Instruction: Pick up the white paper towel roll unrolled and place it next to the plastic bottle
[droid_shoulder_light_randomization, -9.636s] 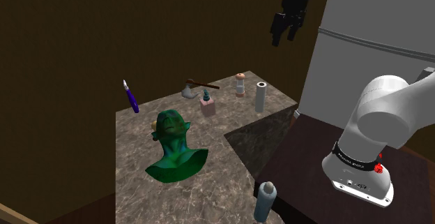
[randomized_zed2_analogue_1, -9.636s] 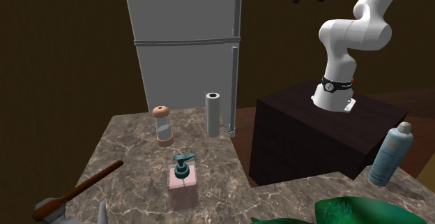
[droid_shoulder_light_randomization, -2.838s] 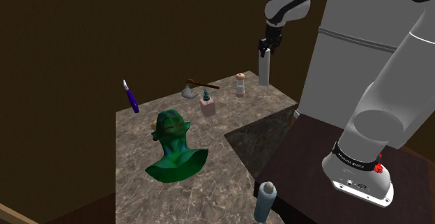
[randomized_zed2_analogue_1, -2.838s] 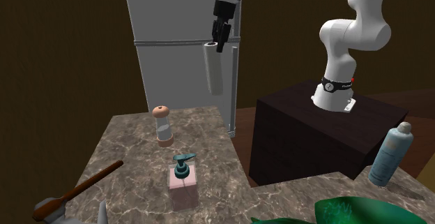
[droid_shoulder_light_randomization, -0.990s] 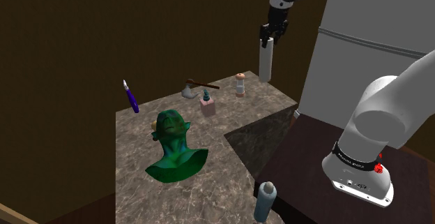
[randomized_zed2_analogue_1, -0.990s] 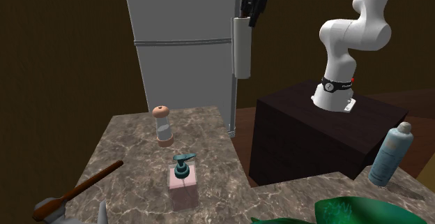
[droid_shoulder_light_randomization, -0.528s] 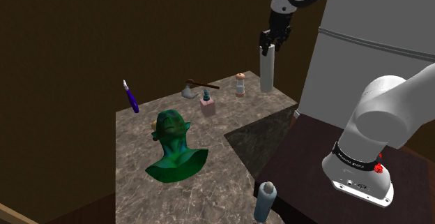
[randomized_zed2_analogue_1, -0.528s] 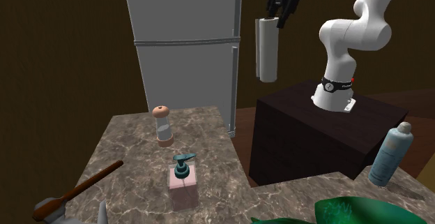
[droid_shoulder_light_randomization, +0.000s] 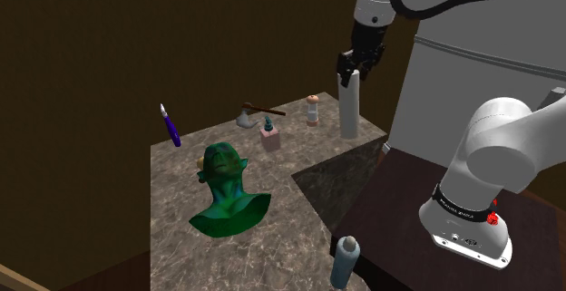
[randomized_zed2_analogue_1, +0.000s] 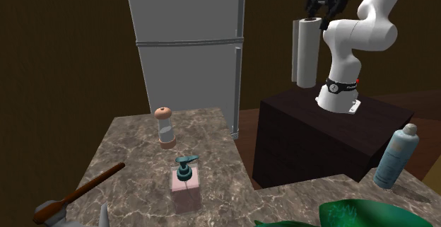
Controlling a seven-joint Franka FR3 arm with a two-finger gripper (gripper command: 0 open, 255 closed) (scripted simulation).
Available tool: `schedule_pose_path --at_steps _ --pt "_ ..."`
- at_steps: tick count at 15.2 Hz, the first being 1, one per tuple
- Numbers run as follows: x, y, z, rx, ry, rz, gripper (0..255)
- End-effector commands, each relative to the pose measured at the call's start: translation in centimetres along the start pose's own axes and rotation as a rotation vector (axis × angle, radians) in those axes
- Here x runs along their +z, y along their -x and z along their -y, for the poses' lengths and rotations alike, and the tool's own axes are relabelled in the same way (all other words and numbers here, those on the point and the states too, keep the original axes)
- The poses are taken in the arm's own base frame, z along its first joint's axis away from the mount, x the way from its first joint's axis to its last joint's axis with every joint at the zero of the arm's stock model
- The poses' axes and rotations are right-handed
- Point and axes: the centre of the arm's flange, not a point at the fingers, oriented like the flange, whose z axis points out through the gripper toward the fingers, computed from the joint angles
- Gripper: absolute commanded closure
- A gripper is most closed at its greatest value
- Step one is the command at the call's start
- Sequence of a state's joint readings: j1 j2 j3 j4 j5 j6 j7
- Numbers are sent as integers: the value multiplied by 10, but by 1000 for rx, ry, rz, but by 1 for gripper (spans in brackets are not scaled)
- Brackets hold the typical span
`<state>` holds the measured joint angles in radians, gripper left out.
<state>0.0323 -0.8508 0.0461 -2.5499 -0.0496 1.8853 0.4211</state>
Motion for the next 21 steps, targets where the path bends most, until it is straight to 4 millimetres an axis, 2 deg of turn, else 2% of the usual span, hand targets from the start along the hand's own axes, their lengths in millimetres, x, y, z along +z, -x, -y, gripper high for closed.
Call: schedule_pose_path --at_steps 1,21 --pt "-3 19 16 2 0 0 255" --pt "-43 213 191 2 0 0 255"
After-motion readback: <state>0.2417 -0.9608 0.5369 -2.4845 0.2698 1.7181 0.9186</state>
